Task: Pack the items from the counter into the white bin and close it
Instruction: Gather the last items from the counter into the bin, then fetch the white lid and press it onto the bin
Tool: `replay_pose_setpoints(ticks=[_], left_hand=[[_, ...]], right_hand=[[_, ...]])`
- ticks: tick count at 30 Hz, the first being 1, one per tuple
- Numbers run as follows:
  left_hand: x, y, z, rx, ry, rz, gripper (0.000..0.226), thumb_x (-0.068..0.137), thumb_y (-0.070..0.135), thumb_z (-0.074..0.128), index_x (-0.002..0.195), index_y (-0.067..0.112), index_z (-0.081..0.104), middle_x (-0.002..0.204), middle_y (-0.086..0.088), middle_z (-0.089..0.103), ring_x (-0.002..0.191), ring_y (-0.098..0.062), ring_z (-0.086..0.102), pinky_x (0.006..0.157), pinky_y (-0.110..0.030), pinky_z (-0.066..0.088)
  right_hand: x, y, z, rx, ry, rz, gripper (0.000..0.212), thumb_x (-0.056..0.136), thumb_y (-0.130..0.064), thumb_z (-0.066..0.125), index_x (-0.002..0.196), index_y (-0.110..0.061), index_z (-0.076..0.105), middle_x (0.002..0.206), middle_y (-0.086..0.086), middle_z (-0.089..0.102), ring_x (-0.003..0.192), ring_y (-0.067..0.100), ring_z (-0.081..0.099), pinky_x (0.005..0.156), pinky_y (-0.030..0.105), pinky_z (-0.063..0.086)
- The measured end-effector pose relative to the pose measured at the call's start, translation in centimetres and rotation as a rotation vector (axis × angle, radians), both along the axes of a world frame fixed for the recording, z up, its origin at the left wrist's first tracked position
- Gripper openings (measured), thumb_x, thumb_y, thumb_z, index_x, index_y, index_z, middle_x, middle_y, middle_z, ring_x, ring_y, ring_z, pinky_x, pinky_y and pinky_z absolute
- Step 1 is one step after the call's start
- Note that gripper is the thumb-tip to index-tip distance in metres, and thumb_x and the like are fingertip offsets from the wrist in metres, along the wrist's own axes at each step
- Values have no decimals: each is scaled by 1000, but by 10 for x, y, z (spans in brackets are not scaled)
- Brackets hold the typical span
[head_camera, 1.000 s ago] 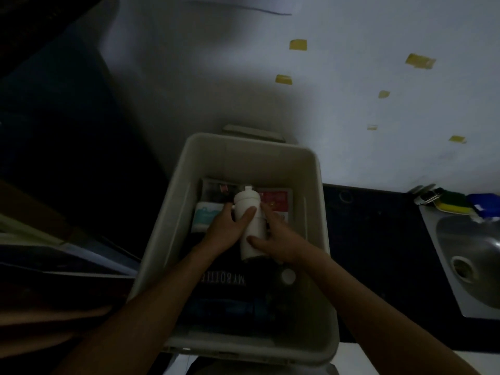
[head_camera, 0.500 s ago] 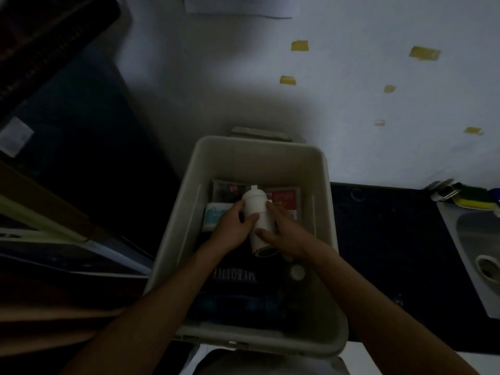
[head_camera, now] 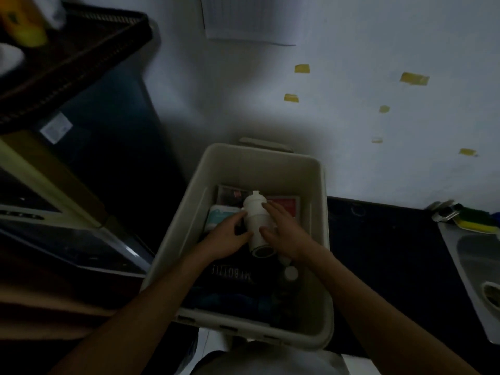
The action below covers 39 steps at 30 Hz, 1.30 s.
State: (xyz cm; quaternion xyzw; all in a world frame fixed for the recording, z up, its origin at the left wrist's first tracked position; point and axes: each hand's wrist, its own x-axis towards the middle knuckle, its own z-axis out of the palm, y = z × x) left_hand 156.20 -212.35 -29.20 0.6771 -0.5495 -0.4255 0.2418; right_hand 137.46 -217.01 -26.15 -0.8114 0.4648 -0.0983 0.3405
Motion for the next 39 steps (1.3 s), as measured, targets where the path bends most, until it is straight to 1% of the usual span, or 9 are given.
replay_pose_setpoints(ticks=[6, 9, 11, 17, 20, 27, 32, 36, 39], left_hand=[[-6, 18, 13, -132, 79, 109, 57, 87, 36, 66, 139, 39, 44, 142, 5, 49, 123, -11, 51, 107, -38, 45], [-16, 35, 24, -197, 96, 223, 48, 81, 45, 63, 121, 64, 44, 134, 10, 53, 117, -4, 54, 102, -33, 48], [-23, 43, 28, -222, 108, 268, 48, 85, 40, 63, 123, 63, 44, 133, 11, 53, 115, 0, 54, 99, -26, 47], [-47, 87, 38, -361, -27, 387, 46, 94, 16, 61, 137, 25, 47, 130, 14, 54, 116, 10, 51, 96, -9, 42], [-54, 120, 45, -444, -223, 390, 45, 95, 13, 59, 138, 15, 48, 135, 0, 55, 124, -11, 52, 105, -26, 42], [-80, 194, 53, -479, -575, 482, 56, 92, 18, 62, 145, 13, 43, 149, -2, 42, 140, -17, 36, 111, -47, 34], [-92, 253, 55, -401, -597, 677, 55, 92, 24, 62, 142, 9, 46, 151, -10, 38, 141, -27, 35, 108, -51, 37], [-97, 295, 48, -344, -602, 762, 53, 92, 26, 61, 142, 13, 46, 151, -5, 39, 143, -23, 31, 111, -51, 33], [-94, 327, 44, -330, -591, 803, 52, 93, 28, 60, 141, 15, 46, 150, -3, 40, 142, -20, 33, 110, -49, 35]], right_hand=[[-6, 9, 0, -14, -61, 105, 70, 98, -33, 54, 156, -20, 17, 163, -1, 13, 149, 13, 11, 112, 18, 7], [-9, 15, 10, -39, -146, 180, 65, 98, -29, 56, 153, -22, 22, 159, -3, 23, 144, 9, 20, 110, 10, 8], [-10, 19, 18, -45, -248, 230, 57, 97, -25, 57, 146, -30, 27, 147, -9, 34, 133, 0, 29, 106, 0, 12], [-15, 38, 23, 61, -336, 317, 58, 97, -23, 57, 150, -16, 33, 154, 3, 35, 140, 16, 34, 118, 33, 28], [-10, 51, 25, 53, -395, 413, 51, 97, -16, 56, 145, -12, 40, 145, 7, 46, 133, 19, 44, 114, 33, 35], [14, 107, 31, -34, -470, 640, 54, 94, -24, 53, 145, -15, 39, 146, 3, 46, 135, 12, 41, 114, 30, 35], [17, 145, 37, -113, -540, 750, 51, 92, -16, 59, 141, -9, 46, 138, 7, 53, 128, 15, 48, 109, 15, 31], [20, 179, 32, -123, -497, 825, 52, 93, -22, 59, 142, -11, 44, 143, 6, 49, 132, 17, 45, 112, 30, 37], [27, 212, 26, -155, -467, 864, 53, 94, -27, 56, 144, -16, 42, 147, 1, 46, 135, 12, 41, 112, 24, 32]])
